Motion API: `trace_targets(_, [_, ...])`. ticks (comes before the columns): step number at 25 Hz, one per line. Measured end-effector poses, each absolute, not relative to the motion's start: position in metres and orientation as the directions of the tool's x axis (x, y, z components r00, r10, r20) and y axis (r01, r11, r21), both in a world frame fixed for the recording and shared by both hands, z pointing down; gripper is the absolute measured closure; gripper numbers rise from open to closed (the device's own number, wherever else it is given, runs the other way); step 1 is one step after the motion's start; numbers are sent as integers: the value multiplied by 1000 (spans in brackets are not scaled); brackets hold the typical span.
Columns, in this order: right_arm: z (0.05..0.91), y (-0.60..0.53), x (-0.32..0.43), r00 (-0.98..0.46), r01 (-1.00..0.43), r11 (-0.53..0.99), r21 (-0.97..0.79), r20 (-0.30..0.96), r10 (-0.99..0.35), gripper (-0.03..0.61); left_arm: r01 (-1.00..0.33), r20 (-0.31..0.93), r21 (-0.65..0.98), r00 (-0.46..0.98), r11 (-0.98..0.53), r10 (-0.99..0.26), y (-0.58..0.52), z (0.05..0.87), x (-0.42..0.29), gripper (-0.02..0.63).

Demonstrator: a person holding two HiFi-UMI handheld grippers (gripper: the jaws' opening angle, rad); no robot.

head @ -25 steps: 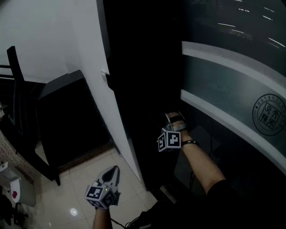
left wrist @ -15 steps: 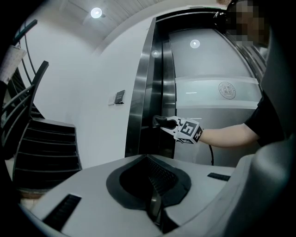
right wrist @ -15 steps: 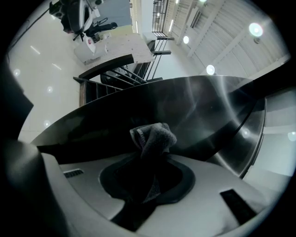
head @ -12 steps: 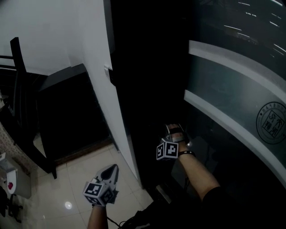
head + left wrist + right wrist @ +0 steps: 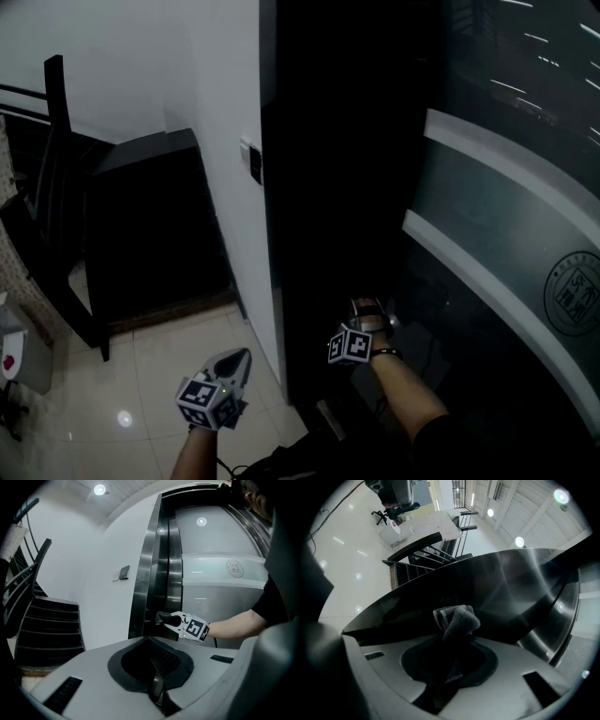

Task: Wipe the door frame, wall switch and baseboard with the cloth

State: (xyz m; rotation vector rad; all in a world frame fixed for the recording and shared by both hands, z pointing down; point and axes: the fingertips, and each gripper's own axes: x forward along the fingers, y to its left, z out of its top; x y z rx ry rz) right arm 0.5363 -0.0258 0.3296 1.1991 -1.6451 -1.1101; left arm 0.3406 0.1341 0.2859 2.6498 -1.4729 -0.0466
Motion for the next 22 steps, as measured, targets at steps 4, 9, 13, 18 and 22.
trace_targets(4, [350, -28, 537, -223, -243, 180, 953, 125, -967, 489, -848, 22, 108, 524, -519, -851, 133, 284, 337, 621])
trace_targets(9, [382, -25, 536, -218, -218, 242, 946, 194, -956, 489, -855, 19, 107, 511, -507, -859, 134, 285, 333, 621])
trace_targets(13, [417, -22, 530, -208, -205, 286, 936, 244, -947, 488, -872, -13, 74, 484, -483, -875, 138, 279, 324, 621])
trace_targets(18, [446, -15, 531, -218, -169, 309, 936, 270, -938, 489, -888, -43, 99, 446, -448, -894, 145, 279, 309, 621])
trace_targets(22, [449, -7, 533, -240, -162, 312, 936, 269, -933, 489, -900, -27, 101, 424, -425, -905, 148, 286, 298, 621])
